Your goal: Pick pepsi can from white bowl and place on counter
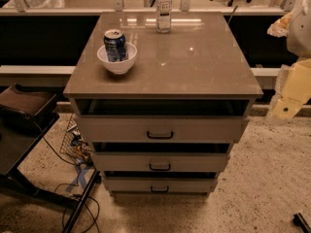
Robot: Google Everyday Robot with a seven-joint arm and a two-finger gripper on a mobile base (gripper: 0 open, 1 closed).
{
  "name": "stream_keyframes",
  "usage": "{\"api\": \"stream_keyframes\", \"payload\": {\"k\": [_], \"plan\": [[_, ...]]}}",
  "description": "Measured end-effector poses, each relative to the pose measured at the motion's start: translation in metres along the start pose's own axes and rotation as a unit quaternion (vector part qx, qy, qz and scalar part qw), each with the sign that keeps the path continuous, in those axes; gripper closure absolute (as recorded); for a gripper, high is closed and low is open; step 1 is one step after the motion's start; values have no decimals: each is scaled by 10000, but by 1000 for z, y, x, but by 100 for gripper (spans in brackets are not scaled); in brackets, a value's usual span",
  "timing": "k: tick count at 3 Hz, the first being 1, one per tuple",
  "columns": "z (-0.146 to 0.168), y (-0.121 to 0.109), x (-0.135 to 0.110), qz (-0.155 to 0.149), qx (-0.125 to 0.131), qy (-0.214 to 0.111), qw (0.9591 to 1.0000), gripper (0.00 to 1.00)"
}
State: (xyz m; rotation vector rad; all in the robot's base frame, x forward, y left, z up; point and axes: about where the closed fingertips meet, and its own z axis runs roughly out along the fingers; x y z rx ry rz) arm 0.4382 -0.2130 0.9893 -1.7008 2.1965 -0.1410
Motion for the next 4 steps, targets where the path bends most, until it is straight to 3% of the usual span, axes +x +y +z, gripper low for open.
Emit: {"api": "stream_keyframes", "payload": {"k": [1, 2, 3, 4], "plan": [[0, 0, 0, 0, 1, 0, 10000, 0], [7, -23, -27, -143, 12, -443, 9989, 0], [26, -65, -71, -198, 41, -1371, 9903, 0], [56, -111, -157, -47, -45, -3201, 9474, 0]]}}
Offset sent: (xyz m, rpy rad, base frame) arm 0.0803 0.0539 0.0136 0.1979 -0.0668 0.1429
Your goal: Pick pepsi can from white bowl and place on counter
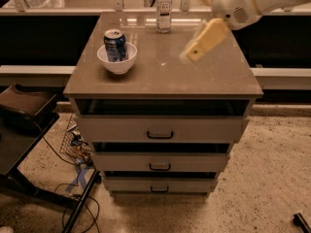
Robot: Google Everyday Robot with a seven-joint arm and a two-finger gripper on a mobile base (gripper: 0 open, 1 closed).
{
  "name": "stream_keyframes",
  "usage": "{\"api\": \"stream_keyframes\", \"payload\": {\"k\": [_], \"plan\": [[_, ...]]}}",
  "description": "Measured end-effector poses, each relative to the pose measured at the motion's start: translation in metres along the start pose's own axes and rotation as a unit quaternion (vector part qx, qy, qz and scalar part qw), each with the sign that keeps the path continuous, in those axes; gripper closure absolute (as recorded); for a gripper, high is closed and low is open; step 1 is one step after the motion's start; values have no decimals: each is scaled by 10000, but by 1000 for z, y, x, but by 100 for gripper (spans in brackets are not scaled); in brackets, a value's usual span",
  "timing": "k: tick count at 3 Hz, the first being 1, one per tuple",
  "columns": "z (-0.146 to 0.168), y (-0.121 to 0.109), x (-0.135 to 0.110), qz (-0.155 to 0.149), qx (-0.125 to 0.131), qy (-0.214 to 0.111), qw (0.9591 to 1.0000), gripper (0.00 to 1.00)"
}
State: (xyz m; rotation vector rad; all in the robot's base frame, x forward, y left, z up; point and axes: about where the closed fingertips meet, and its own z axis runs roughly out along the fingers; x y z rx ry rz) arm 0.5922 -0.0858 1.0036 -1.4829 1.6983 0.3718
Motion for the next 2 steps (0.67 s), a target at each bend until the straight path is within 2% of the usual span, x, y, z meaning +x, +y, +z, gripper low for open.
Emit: {"api": "stream_keyframes", "payload": {"k": [1, 2], "plan": [[40, -16, -40, -61, -15, -1197, 9928, 0], [47, -15, -48, -74, -55, -1335, 9910, 0]]}}
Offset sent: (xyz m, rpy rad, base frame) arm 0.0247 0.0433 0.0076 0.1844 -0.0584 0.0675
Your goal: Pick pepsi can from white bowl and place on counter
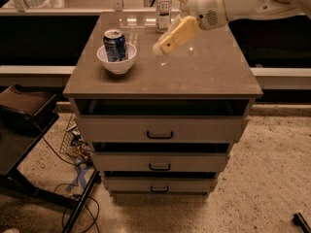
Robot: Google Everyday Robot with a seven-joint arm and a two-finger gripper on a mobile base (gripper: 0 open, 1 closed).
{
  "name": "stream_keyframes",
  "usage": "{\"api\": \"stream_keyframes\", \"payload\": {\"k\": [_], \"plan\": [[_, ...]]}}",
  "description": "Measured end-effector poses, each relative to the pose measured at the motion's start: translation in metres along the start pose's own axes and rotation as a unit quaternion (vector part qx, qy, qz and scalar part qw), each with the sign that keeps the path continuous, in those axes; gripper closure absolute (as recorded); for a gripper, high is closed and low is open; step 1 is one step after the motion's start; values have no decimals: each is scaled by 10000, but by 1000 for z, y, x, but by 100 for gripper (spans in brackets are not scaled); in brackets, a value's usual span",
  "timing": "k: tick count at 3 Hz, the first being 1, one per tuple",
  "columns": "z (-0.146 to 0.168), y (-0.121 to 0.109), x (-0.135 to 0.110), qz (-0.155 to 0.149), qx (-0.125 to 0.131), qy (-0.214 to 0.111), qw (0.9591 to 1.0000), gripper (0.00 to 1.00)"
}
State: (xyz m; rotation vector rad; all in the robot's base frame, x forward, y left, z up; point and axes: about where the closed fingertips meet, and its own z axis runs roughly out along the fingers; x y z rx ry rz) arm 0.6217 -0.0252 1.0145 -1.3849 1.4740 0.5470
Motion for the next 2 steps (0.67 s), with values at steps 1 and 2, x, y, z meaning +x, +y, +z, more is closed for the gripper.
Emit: {"api": "stream_keyframes", "payload": {"k": [1, 2], "plan": [[7, 1, 3, 65, -14, 33, 10000, 0], [45, -7, 17, 392, -27, -15, 9992, 0]]}}
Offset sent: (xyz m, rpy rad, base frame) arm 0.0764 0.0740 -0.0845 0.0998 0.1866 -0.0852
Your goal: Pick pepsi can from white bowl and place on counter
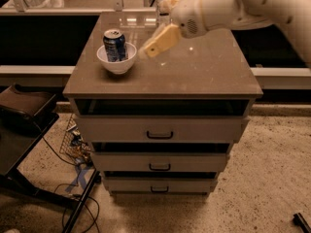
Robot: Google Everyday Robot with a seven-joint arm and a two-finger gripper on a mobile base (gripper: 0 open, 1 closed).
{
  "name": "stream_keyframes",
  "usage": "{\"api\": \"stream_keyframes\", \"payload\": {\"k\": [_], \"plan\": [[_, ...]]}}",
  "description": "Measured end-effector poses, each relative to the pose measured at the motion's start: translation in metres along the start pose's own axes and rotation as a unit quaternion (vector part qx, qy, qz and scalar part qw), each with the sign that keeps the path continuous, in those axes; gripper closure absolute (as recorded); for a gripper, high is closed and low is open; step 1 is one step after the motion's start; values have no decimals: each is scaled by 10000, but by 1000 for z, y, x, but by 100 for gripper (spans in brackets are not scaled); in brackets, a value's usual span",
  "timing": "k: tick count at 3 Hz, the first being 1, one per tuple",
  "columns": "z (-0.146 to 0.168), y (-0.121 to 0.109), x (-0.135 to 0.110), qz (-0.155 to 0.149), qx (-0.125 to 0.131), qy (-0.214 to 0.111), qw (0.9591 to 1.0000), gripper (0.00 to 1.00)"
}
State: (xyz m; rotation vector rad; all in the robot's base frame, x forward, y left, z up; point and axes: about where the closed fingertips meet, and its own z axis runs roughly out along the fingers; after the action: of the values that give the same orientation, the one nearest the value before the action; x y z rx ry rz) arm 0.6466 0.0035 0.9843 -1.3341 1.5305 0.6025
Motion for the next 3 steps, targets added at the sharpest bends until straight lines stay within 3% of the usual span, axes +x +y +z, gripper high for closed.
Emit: {"api": "stream_keyframes", "payload": {"k": [1, 3], "plan": [[62, -22, 15, 123, 27, -77, 9999, 0], [142, -44, 19, 179, -77, -674, 9975, 0]]}}
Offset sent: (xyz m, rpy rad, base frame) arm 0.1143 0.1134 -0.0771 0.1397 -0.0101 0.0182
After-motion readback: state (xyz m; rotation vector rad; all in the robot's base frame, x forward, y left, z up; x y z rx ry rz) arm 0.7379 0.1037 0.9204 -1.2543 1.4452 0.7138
